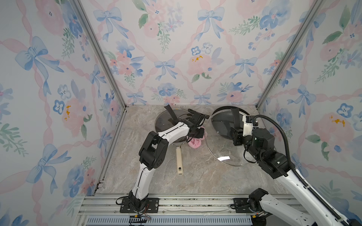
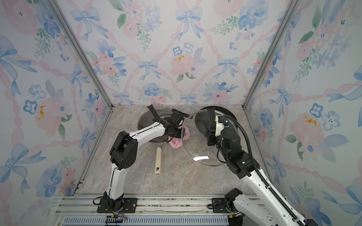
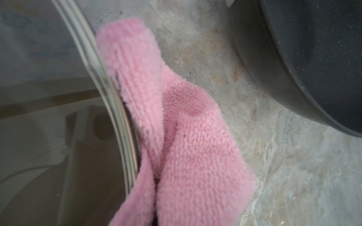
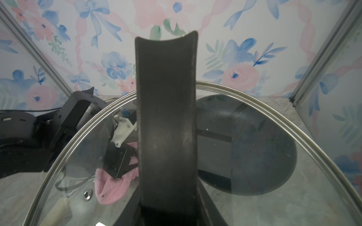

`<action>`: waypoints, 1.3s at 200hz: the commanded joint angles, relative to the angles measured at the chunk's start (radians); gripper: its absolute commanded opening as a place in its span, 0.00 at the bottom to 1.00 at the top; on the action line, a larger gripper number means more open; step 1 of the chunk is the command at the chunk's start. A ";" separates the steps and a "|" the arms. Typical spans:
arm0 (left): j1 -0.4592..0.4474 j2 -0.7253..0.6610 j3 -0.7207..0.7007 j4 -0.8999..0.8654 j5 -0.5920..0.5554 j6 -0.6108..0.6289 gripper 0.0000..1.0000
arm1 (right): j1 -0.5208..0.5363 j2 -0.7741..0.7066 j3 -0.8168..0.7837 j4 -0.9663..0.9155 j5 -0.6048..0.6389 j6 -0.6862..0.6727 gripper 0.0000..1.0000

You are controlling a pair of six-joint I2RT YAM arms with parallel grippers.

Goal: Wipe the pot lid with a cloth
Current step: Move the cooking pot to the center of the board, then place the pot lid on the cooking pot.

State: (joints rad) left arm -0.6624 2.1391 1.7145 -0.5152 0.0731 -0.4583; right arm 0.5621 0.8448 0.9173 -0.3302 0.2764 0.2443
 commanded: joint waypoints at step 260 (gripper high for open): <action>0.088 -0.561 -0.185 0.117 -0.026 0.098 0.00 | -0.490 0.896 0.449 0.415 -0.207 0.030 0.00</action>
State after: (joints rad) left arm -0.5880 1.6032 1.5482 -0.4095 0.0952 -0.3767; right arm 0.0803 1.7267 1.2762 -0.0879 0.1474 0.2909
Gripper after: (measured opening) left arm 0.100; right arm 0.358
